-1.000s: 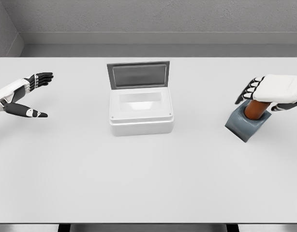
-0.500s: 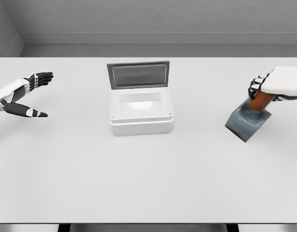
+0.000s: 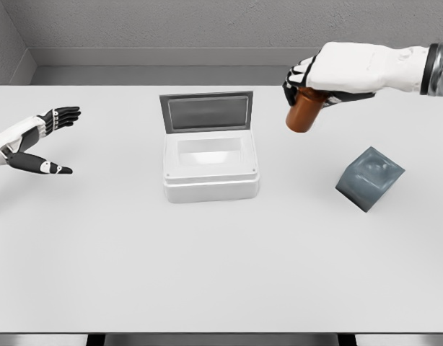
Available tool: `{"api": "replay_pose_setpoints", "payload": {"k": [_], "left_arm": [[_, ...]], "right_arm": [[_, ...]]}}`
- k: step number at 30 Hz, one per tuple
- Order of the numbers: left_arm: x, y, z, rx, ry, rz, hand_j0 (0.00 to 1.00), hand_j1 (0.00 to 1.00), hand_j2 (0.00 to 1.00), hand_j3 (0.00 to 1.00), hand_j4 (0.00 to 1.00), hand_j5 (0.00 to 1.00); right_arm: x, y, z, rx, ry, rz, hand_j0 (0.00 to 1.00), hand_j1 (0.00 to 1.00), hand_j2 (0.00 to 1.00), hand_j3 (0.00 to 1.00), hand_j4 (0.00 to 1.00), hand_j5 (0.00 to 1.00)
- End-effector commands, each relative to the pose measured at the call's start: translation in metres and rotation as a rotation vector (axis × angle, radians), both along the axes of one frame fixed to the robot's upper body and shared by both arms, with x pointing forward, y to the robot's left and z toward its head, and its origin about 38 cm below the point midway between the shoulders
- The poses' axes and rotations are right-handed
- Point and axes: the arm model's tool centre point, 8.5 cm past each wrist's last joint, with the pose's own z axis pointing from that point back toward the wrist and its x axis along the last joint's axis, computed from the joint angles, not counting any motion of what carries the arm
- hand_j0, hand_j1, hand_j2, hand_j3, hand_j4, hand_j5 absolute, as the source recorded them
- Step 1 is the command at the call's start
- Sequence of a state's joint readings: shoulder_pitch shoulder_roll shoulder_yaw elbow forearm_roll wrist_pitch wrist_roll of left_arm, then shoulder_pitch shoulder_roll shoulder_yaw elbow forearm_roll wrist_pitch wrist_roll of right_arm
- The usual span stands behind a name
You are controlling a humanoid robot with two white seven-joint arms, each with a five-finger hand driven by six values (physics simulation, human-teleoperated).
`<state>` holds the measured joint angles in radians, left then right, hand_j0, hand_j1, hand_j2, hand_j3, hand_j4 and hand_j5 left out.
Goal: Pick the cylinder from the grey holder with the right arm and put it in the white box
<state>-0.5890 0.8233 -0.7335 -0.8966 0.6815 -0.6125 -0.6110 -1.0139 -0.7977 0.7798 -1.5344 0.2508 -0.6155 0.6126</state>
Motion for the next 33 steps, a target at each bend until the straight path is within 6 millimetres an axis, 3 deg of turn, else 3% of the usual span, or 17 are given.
{"api": "replay_pose_setpoints", "payload": {"k": [1,4,6,13,18,26,33], "left_arm": [[0.0,0.0,0.002,-0.011,-0.003,0.002,1.0,1.0,1.0,1.0,1.0,1.0],[0.0,0.0,0.002,-0.012,-0.003,0.004,1.0,1.0,1.0,1.0,1.0,1.0],[0.0,0.0,0.002,-0.012,-0.003,0.004,1.0,1.0,1.0,1.0,1.0,1.0],[0.0,-0.002,0.0,-0.012,-0.002,-0.001,1.0,1.0,1.0,1.0,1.0,1.0],[-0.001,-0.005,-0.003,-0.015,0.003,-0.009,1.0,1.0,1.0,1.0,1.0,1.0],[-0.001,-0.005,-0.003,-0.015,0.003,-0.009,1.0,1.0,1.0,1.0,1.0,1.0],[-0.001,-0.005,-0.003,-0.015,0.003,-0.009,1.0,1.0,1.0,1.0,1.0,1.0]], "right_arm": [[-0.003,0.049,-0.024,0.015,0.059,0.105,0.12,0.12,0.12,0.12,0.12,0.12],[-0.002,0.08,-0.025,0.018,0.063,0.164,0.12,0.12,0.12,0.12,0.12,0.12],[0.014,0.078,-0.03,0.031,0.089,0.122,0.12,0.12,0.12,0.12,0.12,0.12],[0.032,0.073,-0.031,0.04,0.108,0.067,0.12,0.12,0.12,0.12,0.12,0.12],[0.046,0.072,-0.045,0.004,0.132,0.027,0.12,0.12,0.12,0.12,0.12,0.12],[0.05,0.071,-0.057,-0.011,0.16,0.009,0.12,0.12,0.12,0.12,0.12,0.12],[0.05,0.083,-0.069,-0.04,0.173,0.024,0.12,0.12,0.12,0.12,0.12,0.12]]}}
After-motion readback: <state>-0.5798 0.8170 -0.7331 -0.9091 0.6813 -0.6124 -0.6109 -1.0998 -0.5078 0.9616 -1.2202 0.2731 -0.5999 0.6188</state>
